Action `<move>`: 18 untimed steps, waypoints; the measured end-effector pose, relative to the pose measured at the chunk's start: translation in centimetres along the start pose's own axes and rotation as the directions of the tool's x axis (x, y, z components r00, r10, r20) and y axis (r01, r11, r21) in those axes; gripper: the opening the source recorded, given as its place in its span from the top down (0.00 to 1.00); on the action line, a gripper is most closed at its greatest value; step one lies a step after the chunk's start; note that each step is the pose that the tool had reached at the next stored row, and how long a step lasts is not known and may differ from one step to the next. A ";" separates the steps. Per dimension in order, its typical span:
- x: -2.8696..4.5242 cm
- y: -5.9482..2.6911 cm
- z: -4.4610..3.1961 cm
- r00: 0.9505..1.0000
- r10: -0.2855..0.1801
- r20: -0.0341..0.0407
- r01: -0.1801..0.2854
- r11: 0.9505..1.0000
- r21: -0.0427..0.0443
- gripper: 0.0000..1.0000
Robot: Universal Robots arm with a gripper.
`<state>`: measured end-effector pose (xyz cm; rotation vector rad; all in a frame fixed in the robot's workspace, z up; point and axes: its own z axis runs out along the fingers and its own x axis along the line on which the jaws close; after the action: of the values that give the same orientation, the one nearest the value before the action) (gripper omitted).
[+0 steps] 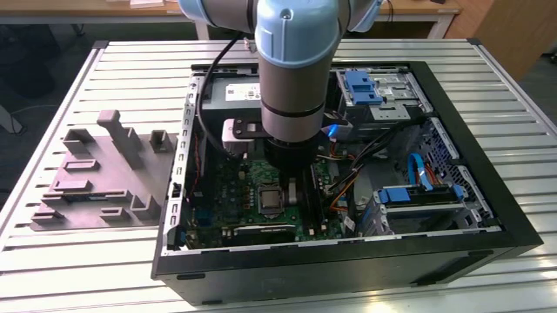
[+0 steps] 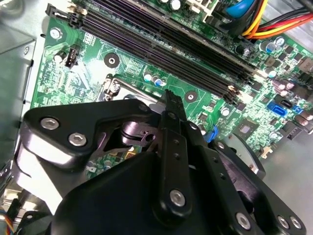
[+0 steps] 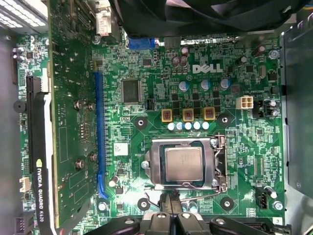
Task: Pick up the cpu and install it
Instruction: 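Install the first cpu locking lever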
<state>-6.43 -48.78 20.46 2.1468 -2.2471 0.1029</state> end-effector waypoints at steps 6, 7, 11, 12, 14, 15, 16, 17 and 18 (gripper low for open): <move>0.00 0.03 0.66 1.000 -0.002 0.000 0.002 1.000 0.000 0.89; 0.00 0.03 0.77 1.000 -0.003 0.000 0.003 1.000 0.000 0.89; -0.02 0.03 1.03 1.000 -0.005 0.000 0.005 1.000 0.000 0.89; -0.02 0.03 1.08 1.000 -0.006 0.000 0.006 1.000 0.000 0.89; -0.02 0.04 1.19 1.000 -0.006 0.000 0.006 1.000 0.000 0.89; -0.03 0.03 1.24 1.000 -0.006 0.000 0.006 1.000 0.000 0.89; -0.03 0.04 1.27 1.000 -0.006 0.000 0.006 1.000 0.000 0.89; -0.03 0.04 1.30 1.000 -0.006 0.000 0.006 1.000 0.000 0.89; -0.03 0.04 1.32 1.000 -0.006 0.000 0.006 1.000 0.000 0.89</move>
<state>-6.44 -48.84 19.15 2.1534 -2.2406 0.1033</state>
